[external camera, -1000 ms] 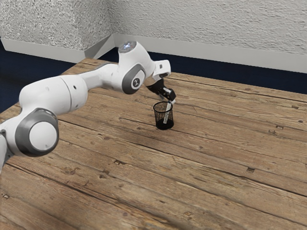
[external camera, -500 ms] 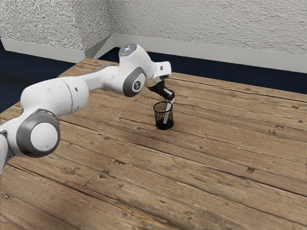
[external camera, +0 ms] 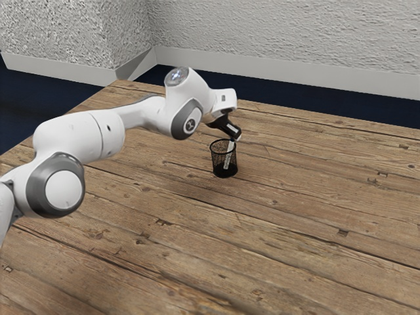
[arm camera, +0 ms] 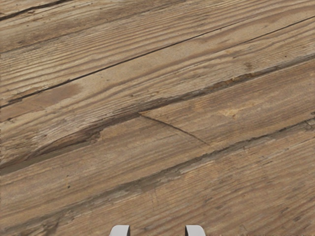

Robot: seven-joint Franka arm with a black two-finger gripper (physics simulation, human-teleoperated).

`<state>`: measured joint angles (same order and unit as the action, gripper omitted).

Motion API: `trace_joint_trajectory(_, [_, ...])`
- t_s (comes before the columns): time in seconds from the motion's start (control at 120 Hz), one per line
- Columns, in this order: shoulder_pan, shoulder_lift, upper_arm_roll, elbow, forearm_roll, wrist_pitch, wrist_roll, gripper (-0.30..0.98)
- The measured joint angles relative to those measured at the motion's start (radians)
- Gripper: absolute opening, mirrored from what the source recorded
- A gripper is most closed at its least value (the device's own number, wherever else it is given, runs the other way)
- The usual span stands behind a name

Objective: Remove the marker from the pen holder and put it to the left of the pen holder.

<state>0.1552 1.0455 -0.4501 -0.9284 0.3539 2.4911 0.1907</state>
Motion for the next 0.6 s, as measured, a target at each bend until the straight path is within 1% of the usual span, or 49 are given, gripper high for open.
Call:
trace_joint_trajectory(0.1, [0.001, 0.000, 0.002, -0.003, 0.005, 0.004, 0.002, 0.06])
trace_joint_trajectory(0.225, [0.000, -0.001, 0.002, -0.006, 0.012, 0.007, 0.000, -0.02])
trace_joint_trajectory(0.342, [0.000, -0.002, 0.003, -0.007, 0.021, 0.010, -0.008, -0.06])
trace_joint_trajectory(0.6, [0.007, -0.028, 0.014, -0.009, 0.060, 0.013, -0.036, -0.09])
